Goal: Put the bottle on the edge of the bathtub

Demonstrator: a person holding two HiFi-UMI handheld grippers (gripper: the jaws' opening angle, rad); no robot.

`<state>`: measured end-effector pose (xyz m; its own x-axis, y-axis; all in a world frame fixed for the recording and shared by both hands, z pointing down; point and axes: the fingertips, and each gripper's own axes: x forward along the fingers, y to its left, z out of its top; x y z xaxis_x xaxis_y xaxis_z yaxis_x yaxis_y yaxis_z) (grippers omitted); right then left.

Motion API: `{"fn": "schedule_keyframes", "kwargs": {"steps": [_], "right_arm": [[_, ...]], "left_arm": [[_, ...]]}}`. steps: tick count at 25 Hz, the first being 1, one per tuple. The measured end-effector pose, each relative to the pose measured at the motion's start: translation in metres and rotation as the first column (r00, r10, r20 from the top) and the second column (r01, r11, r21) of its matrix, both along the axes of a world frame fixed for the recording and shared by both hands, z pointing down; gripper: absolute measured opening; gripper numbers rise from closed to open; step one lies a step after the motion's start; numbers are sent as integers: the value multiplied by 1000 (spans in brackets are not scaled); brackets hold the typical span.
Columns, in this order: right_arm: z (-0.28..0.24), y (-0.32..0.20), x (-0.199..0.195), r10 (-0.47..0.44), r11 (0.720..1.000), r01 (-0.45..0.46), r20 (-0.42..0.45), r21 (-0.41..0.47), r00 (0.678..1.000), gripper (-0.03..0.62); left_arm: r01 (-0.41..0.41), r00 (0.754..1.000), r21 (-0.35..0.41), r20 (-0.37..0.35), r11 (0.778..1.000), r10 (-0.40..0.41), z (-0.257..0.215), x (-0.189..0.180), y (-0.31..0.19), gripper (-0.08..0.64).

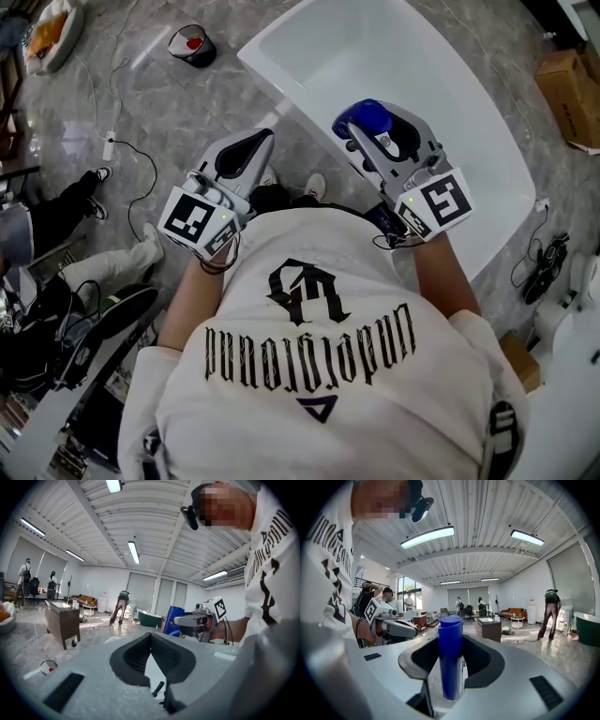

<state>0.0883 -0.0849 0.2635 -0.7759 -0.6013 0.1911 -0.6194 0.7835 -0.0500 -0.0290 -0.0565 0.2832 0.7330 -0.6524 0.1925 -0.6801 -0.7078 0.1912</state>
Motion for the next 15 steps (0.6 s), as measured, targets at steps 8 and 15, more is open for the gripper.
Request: {"fn": "schedule_keyframes", "kwargs": {"steps": [8, 15], "right_arm": [[11, -15, 14, 22, 1000, -23, -18, -18, 1000, 158], [19, -25, 14, 27, 999, -29, -36, -38, 999, 158]], "left_arm": [[-18, 1000, -1, -14, 1000, 18, 6, 14, -27, 15], [-44, 999, -4, -22, 999, 44, 8, 19, -46, 15]]}}
